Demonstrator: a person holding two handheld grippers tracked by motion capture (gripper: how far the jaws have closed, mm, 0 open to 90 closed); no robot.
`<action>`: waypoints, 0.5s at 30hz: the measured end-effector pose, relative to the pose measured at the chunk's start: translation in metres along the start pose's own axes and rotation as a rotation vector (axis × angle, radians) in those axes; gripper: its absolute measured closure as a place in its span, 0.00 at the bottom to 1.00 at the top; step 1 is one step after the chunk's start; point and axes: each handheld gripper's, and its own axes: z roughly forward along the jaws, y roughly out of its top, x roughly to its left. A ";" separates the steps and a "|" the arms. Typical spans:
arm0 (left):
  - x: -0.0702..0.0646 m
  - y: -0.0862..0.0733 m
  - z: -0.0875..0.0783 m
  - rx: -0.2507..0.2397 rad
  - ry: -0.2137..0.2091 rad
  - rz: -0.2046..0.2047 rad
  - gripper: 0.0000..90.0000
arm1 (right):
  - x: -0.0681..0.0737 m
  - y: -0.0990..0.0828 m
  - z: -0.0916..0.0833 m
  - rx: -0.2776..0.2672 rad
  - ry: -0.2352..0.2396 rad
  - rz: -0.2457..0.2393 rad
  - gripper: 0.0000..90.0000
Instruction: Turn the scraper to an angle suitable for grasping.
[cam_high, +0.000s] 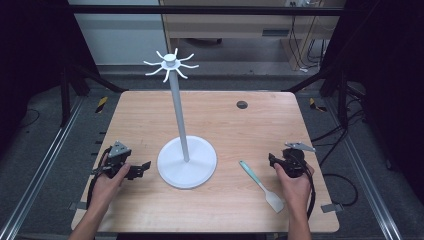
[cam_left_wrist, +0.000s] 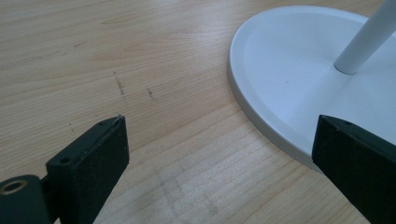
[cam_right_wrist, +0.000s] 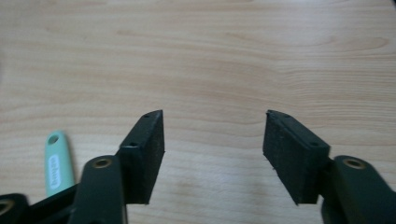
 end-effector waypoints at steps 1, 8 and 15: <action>0.000 0.000 0.000 0.000 0.000 0.000 0.04 | 0.000 0.000 0.000 0.000 0.000 0.000 0.49; -0.001 0.000 0.001 0.004 -0.002 0.004 0.04 | 0.037 0.002 0.004 0.063 0.050 -0.149 0.82; -0.001 0.000 0.001 0.007 -0.002 0.004 0.04 | 0.053 0.002 0.009 0.092 0.067 -0.216 0.94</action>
